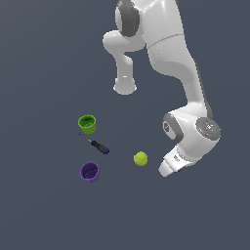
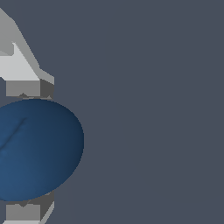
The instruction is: Pick up a designated object from a clutter of objects.
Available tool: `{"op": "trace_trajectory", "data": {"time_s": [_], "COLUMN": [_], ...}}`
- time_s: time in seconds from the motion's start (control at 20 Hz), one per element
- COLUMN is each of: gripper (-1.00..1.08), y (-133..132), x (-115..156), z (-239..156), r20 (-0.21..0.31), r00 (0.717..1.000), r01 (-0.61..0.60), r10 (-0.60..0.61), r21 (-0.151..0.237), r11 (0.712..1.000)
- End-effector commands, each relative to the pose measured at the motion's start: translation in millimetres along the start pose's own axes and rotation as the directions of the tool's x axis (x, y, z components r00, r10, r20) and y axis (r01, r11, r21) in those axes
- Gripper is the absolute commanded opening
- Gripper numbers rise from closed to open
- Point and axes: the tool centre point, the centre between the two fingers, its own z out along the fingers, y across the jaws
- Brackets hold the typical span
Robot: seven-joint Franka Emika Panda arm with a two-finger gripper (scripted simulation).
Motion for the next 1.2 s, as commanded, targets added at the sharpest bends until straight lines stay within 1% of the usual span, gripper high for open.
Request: {"op": "trace_trajectory", "data": {"time_s": [0.0, 0.2, 0.35, 1.15], "gripper": [-1.0, -1.0, -1.0, -1.0], "y": [9.3, 29.6, 50.2, 185.2], "x": [-5.4, -19.7, -34.1, -126.4], "z": [-8.6, -27.7, -47.2, -176.1], "r20": [-0.001, -0.001, -0.001, -0.003], "r00": [1.0, 1.0, 1.0, 1.0], "r01": [-0.001, -0.001, -0.001, -0.001], "r10": [0.001, 0.001, 0.001, 0.001], "r21": [-0.001, -0.001, -0.001, 0.0], "r11": [1.0, 1.0, 1.0, 1.0]}}
